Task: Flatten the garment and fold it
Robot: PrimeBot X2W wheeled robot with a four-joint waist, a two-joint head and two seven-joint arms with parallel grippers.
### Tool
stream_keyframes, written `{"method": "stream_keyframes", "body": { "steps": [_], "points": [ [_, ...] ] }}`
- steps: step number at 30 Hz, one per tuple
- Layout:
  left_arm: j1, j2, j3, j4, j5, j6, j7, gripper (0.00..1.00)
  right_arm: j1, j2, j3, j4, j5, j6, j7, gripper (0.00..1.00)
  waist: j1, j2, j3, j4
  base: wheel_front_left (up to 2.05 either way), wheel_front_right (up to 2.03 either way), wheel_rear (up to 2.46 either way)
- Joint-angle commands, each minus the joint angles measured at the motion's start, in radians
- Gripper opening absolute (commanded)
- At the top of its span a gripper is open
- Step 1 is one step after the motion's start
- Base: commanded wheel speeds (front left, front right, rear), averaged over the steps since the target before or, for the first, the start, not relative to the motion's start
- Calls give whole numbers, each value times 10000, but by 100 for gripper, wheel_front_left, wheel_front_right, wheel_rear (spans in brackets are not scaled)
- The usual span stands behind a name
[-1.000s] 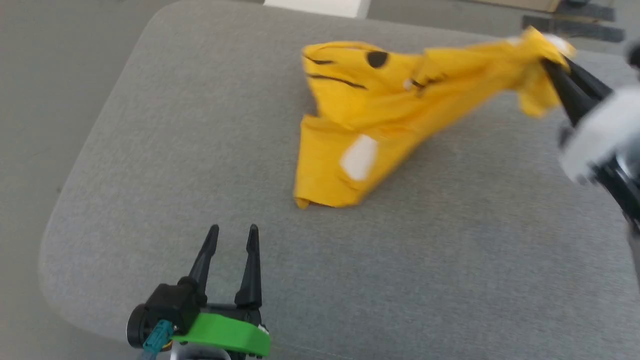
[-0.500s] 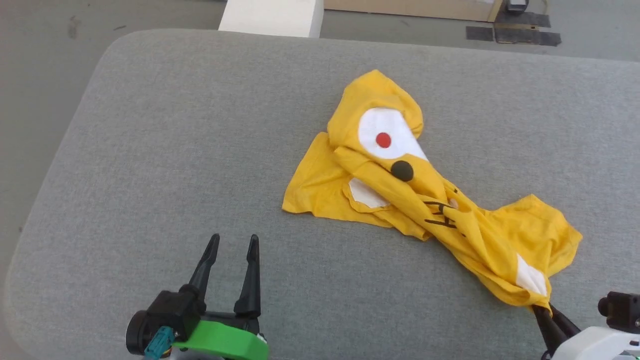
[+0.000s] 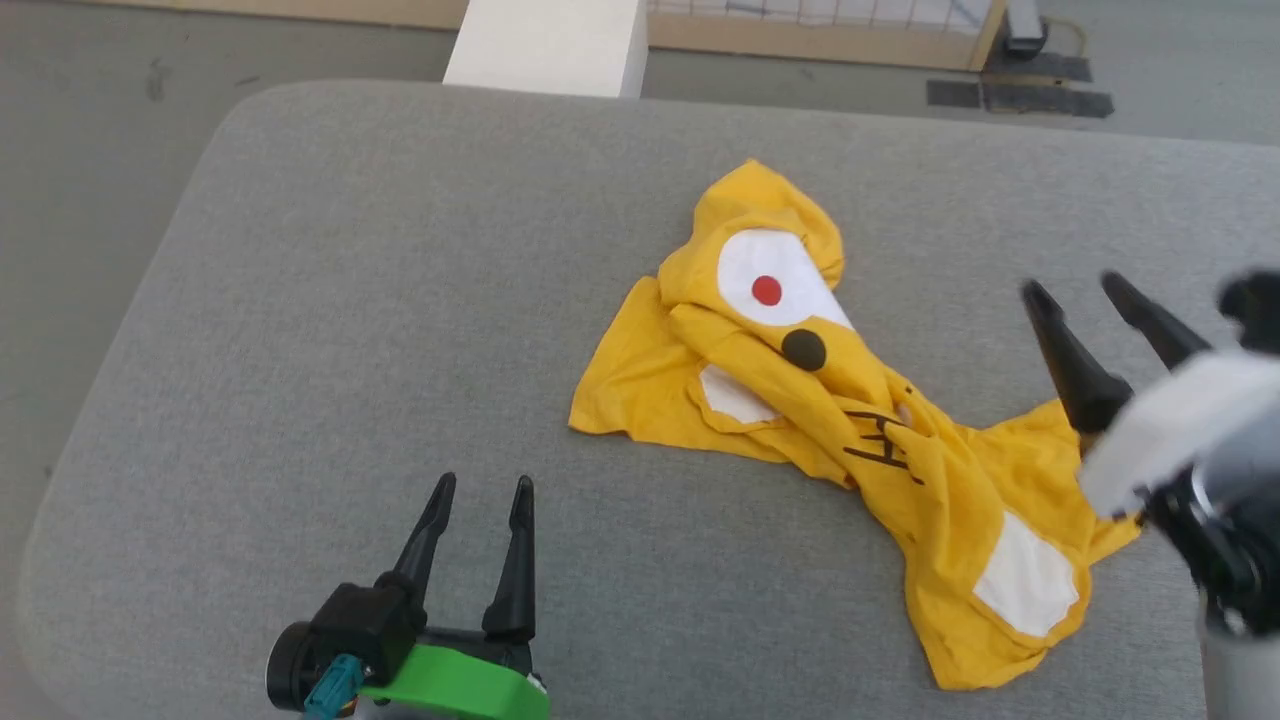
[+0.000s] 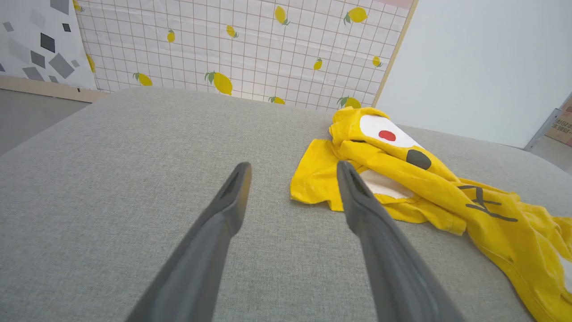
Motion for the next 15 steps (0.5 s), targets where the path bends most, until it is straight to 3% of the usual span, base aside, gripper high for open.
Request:
{"method": "stream_keyframes", "body": {
  "steps": [1, 8, 15],
  "points": [
    [-154, -26, -41, -57, -125, 19, -38, 100, -497, -177, 188, 421, -118, -13, 262, 100, 0, 0, 275, 241, 0, 0, 0],
    [-652, -26, -301, -8, -213, 29, -38, 100, -2495, -1245, 1440, 3045, -511, -13, 1368, 100, 0, 0, 1094, 1010, 0, 0, 0],
    [-1016, -26, -631, 63, -431, 118, -38, 100, -3727, -1729, 2365, 4890, -597, -13, 861, 100, 0, 0, 1634, 1711, 0, 0, 0]
  ]
}}
